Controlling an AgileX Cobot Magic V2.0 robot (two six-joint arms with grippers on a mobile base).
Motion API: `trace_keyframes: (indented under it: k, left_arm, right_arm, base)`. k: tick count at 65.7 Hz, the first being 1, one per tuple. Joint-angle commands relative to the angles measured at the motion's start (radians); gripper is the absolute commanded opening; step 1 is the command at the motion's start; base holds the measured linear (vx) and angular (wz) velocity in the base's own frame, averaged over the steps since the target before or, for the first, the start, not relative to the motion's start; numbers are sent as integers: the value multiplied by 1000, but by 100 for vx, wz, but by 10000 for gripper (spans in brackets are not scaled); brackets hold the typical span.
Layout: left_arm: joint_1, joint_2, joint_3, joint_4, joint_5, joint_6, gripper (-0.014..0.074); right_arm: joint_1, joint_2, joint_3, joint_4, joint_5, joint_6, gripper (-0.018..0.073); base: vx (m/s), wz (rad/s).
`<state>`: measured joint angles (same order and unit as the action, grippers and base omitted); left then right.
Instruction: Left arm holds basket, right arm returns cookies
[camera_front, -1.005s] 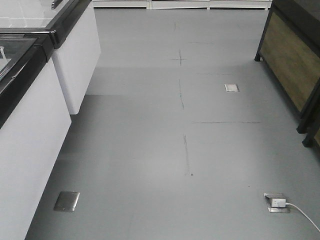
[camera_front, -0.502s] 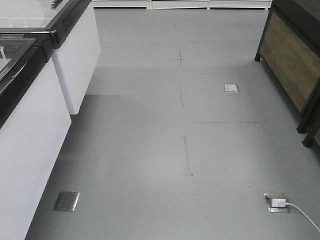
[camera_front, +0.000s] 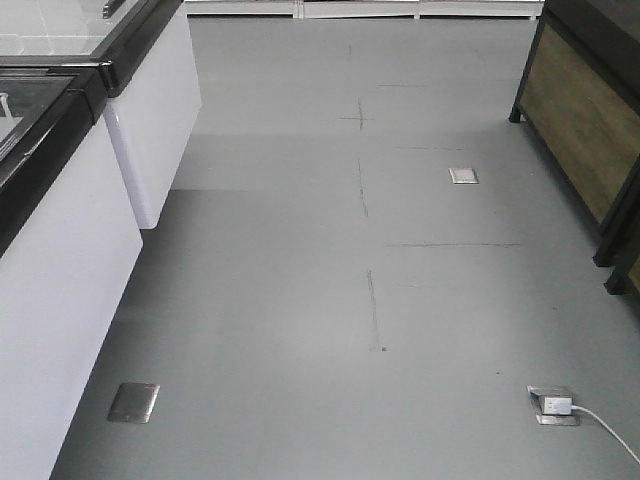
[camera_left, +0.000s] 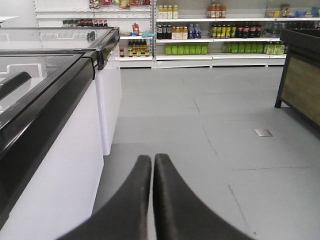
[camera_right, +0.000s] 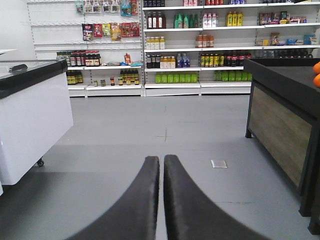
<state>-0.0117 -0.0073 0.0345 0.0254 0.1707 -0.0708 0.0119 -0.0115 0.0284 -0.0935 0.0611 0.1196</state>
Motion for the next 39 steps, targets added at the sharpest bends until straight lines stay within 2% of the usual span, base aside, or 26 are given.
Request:
trace_keyframes:
  k: [1,9,15,25,32,39]
  left_arm:
    - [-6,-17,-37,0,-79,-5,-6]
    - [-6,-17,-42,-1,-141,-8,-6]
    - [-6,-13,-65,-1,-213,-47,-6]
    - [-6,55,-175,2,-182,-26,-6]
    - [-6,171,-271,2,-165,-20,-6]
    - [-6,278,-373,1,-74,-33,-6]
  right_arm:
    - [-2,-12,17,-9,-70,-7,-11]
    - [-2,-12,17,-9,-70,-7,-11]
    - [-2,-12,17,-9,-70,-7,-11]
    - [-2,-12,17,-9,-70,-7,-11]
    - [-2,-12,17,-9,-70,-7,-11]
    - [-2,-12,17,-9,-70,-7,-11]
  base:
    - [0,0]
    - [0,0]
    - [0,0]
    - [0,0]
    - [0,0]
    - [0,0]
